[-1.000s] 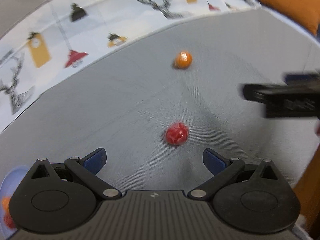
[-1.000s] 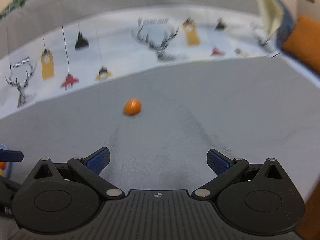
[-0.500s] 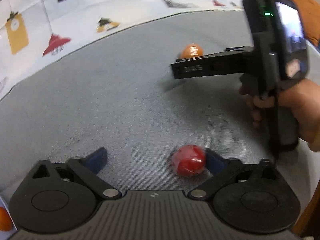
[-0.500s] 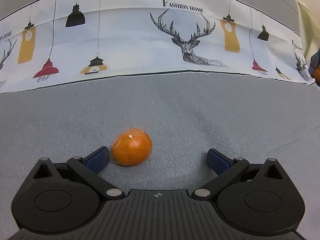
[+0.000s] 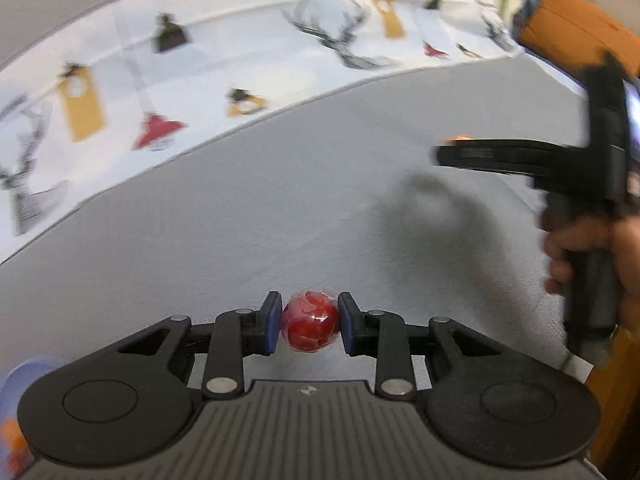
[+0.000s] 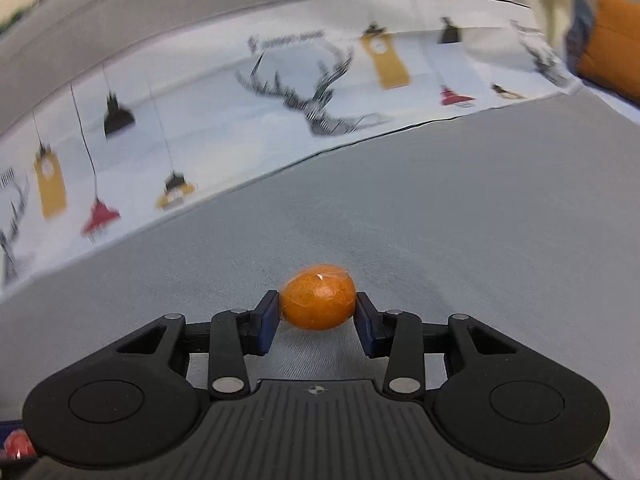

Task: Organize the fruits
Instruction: 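Carry the tomato and mandarin over the blue plate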

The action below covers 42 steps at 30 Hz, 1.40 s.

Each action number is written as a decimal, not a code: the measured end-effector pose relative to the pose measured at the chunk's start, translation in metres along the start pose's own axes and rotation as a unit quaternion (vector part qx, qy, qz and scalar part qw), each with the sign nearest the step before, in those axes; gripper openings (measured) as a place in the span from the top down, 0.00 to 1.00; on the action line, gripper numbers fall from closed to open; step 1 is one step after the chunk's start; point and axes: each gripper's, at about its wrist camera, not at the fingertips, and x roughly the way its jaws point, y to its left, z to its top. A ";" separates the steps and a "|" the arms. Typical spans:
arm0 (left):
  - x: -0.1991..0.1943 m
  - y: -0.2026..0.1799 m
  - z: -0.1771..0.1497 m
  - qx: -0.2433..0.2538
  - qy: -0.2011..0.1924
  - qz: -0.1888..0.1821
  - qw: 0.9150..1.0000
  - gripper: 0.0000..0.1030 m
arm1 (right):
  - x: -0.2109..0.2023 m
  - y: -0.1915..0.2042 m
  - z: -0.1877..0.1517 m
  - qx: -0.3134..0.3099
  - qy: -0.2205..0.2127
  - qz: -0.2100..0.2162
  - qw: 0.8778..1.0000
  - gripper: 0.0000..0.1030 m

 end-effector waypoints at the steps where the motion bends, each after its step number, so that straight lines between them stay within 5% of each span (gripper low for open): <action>1: -0.015 0.007 -0.002 -0.014 0.002 0.005 1.000 0.68 | -0.013 0.000 0.000 0.009 -0.006 0.003 1.000 0.60; 10: -0.163 0.050 -0.054 -0.073 0.018 0.074 0.994 0.68 | -0.165 0.045 -0.012 0.010 -0.078 0.087 0.993 0.60; 21: -0.295 0.093 -0.149 -0.122 0.023 0.127 0.984 0.68 | -0.329 0.129 -0.089 -0.049 -0.046 0.188 0.980 0.59; 30: -0.351 0.103 -0.218 -0.162 0.015 0.142 0.976 0.68 | -0.393 0.176 -0.156 -0.132 -0.017 0.218 0.967 0.59; 42: -0.367 0.109 -0.238 -0.188 0.003 0.144 0.972 0.68 | -0.416 0.209 -0.168 -0.201 -0.031 0.228 0.952 0.59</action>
